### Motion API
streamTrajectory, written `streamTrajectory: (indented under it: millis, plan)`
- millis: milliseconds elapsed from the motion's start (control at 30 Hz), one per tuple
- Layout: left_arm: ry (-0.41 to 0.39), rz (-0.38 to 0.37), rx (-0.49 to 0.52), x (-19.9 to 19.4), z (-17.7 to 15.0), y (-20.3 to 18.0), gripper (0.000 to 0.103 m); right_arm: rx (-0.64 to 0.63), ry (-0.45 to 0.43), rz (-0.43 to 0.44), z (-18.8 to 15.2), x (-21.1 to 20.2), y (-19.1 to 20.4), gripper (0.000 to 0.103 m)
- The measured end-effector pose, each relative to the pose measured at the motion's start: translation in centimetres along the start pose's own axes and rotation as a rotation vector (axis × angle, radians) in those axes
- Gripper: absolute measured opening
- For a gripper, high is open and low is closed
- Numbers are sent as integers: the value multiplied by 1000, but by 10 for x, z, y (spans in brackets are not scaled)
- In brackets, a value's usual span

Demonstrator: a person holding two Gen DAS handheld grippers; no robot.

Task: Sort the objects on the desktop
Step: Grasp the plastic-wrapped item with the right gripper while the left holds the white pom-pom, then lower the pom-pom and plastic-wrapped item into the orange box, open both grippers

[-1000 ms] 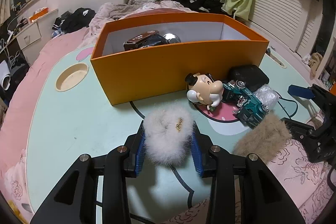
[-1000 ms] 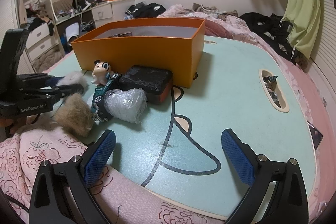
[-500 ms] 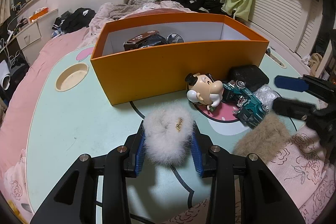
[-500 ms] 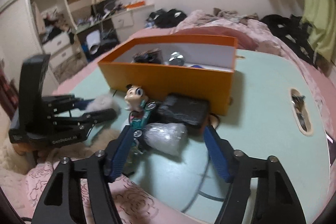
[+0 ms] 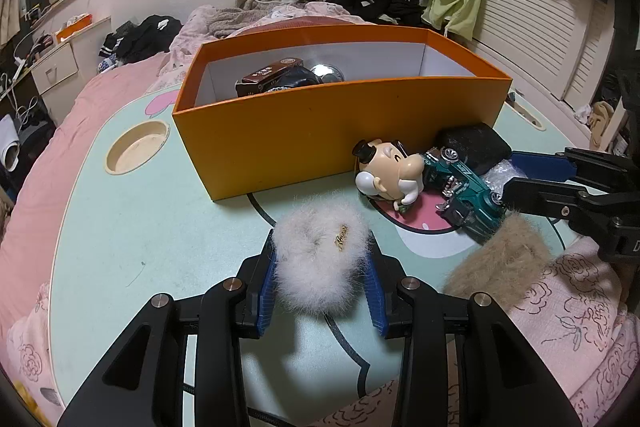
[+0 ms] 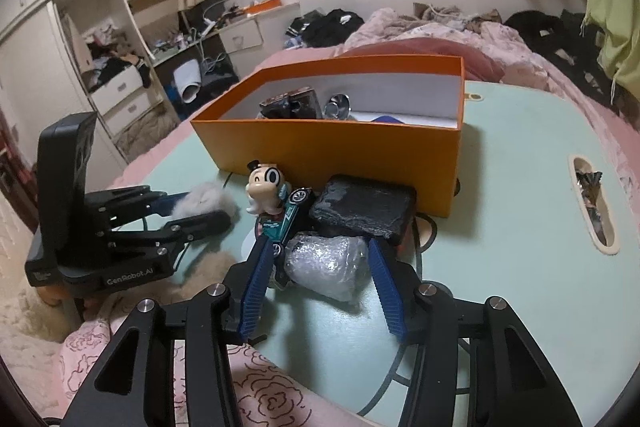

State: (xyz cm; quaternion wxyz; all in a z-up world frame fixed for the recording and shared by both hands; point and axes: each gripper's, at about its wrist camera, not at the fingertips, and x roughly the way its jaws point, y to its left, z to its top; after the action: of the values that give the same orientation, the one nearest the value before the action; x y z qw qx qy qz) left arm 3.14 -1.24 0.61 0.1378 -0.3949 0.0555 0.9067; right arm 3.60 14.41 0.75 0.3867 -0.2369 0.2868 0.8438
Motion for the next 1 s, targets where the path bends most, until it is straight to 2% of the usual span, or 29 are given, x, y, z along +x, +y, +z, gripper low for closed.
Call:
streamTrajectory:
  millis: [33, 100, 200, 300, 433, 500, 633, 733, 867, 1000]
  plan:
    - [0, 0, 0, 0, 0, 0, 39, 1, 4, -3, 1, 1, 0, 47]
    - [0, 1, 0, 0, 0, 0, 39, 10, 9, -2, -1, 1, -3, 35]
    - [0, 0, 0, 0, 0, 0, 39, 29, 2, 1, -2, -1, -7, 35]
    - [0, 1, 0, 0, 0, 0, 39, 7, 47, -19, -1, 8, -3, 35]
    - [0, 1, -1, 0, 0, -1, 39, -86, 93, -109, -4, 18, 12, 35]
    - [0, 2, -1, 0, 0, -1, 39, -135, 87, -160, -7, 20, 20, 32]
    - [0, 3, 0, -1, 0, -1, 39, -103, 48, -136, -13, 10, 13, 30]
    - [-13, 6, 2, -4, 0, -1, 39, -55, -48, -105, -18, -14, 3, 30]
    - [-72, 8, 7, -20, -1, -1, 39, -28, -146, -85, -19, -37, -2, 30]
    - [-99, -7, -5, -32, 1, 1, 39, -20, -165, -80, -10, -44, -1, 30]
